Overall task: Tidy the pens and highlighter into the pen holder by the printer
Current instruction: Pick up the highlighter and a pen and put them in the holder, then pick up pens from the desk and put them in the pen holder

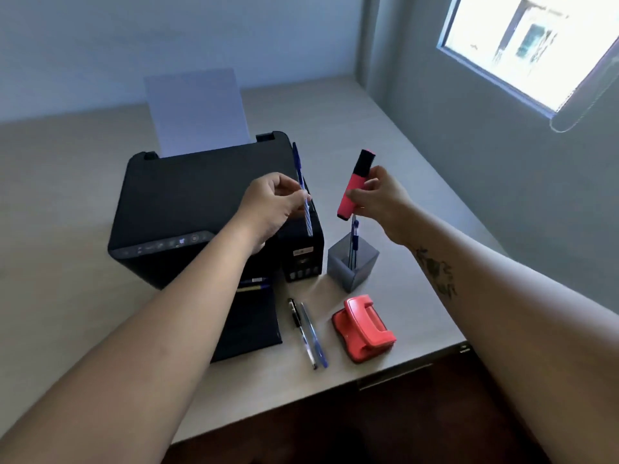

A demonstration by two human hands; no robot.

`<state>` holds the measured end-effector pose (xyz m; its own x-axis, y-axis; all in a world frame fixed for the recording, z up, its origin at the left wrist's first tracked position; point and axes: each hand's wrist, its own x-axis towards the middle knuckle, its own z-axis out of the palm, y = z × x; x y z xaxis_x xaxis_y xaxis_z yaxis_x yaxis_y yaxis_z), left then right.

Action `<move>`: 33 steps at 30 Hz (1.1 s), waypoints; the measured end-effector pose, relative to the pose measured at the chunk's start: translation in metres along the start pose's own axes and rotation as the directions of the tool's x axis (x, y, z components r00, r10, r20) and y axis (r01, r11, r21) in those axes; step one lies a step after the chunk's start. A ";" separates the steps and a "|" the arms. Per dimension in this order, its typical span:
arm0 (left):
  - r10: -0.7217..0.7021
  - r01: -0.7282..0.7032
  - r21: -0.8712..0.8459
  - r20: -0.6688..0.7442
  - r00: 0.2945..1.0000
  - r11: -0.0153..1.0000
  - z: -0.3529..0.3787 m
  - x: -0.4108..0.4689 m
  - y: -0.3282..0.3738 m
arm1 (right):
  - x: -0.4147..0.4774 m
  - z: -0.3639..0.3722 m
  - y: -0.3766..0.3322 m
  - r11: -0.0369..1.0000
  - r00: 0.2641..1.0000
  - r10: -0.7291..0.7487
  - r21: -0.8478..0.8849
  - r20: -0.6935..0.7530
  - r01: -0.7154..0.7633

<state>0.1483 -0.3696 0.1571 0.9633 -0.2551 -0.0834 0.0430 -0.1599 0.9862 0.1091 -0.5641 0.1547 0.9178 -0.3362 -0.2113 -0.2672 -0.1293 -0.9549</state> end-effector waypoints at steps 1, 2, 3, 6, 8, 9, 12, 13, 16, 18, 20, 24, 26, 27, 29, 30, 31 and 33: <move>0.009 -0.009 0.035 0.000 1.000 0.999 0.015 0.000 -0.005 | 0.000 -0.008 0.007 1.000 1.000 0.015 -0.003 -0.014 -0.015; 0.021 -0.020 0.084 -0.011 1.000 0.996 0.029 -0.001 -0.009 | 0.000 -0.016 0.014 0.999 0.999 0.033 -0.017 -0.029 -0.033; 0.030 -0.027 0.123 -0.023 0.999 0.992 0.042 -0.001 -0.015 | -0.001 -0.021 0.022 0.998 0.998 0.050 -0.047 -0.047 -0.052; 0.016 -0.008 0.155 -0.045 0.999 0.988 0.075 -0.005 -0.033 | -0.007 -0.032 0.045 0.977 0.992 0.082 -0.187 -0.096 -0.099; 0.003 0.009 0.189 -0.065 0.998 0.982 0.092 -0.009 -0.044 | -0.011 -0.033 0.060 0.970 0.991 0.101 -0.213 -0.089 -0.118; -0.004 0.019 0.209 -0.073 0.997 0.978 0.097 -0.011 -0.049 | -0.013 -0.032 0.066 0.968 0.991 0.110 -0.219 -0.078 -0.125; -0.041 0.062 0.241 -0.090 0.995 0.969 0.107 -0.016 -0.066 | -0.015 -0.028 0.081 0.960 0.991 0.125 -0.246 -0.055 -0.134; -0.055 0.077 0.249 -0.097 0.994 0.965 0.110 -0.016 -0.072 | -0.014 -0.027 0.084 0.957 0.991 0.127 -0.258 -0.047 -0.135; -0.070 0.096 0.278 -0.104 0.992 0.956 0.115 -0.018 -0.082 | -0.012 -0.024 0.093 0.935 0.991 0.133 -0.329 -0.022 -0.133; -0.069 0.097 0.298 -0.105 0.992 0.950 0.115 -0.020 -0.086 | -0.008 -0.023 0.097 0.925 0.991 0.136 -0.357 -0.022 -0.135; -0.069 0.103 0.323 -0.114 0.991 0.941 0.113 -0.020 -0.089 | -0.006 -0.022 0.098 0.927 0.990 0.143 -0.349 -0.010 -0.137; -0.043 0.086 0.377 -0.123 0.992 0.922 0.104 -0.019 -0.088 | -0.003 -0.023 0.098 0.938 0.988 0.157 -0.312 0.003 -0.149; -0.036 0.080 0.387 -0.120 0.992 0.919 0.099 -0.021 -0.087 | -0.004 -0.023 0.100 0.936 0.988 0.153 -0.320 -0.009 -0.148; -0.033 0.077 0.392 -0.116 0.993 0.917 0.096 -0.023 -0.088 | -0.004 -0.023 0.101 0.933 0.988 0.154 -0.329 -0.011 -0.149; -0.029 0.073 0.417 -0.110 0.993 0.906 0.087 -0.029 -0.093 | -0.008 -0.020 0.105 0.932 0.987 0.162 -0.329 0.010 -0.149; -0.029 0.075 0.436 -0.111 0.993 0.897 0.082 -0.032 -0.096 | -0.010 -0.019 0.107 0.934 0.986 0.163 -0.327 0.029 -0.145; -0.034 0.084 0.452 -0.116 0.993 0.888 0.075 -0.036 -0.100 | -0.012 -0.016 0.109 0.932 0.986 0.161 -0.336 0.041 -0.138; -0.042 0.100 0.459 -0.134 0.990 0.883 0.062 -0.044 -0.109 | -0.015 -0.010 0.113 0.918 0.987 0.157 -0.375 0.043 -0.130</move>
<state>0.0844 -0.4001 0.0446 0.9874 -0.1184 -0.1052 0.0124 -0.6045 0.7965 0.0624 -0.5829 0.0518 0.8762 -0.3124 -0.3671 -0.4745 -0.4246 -0.7711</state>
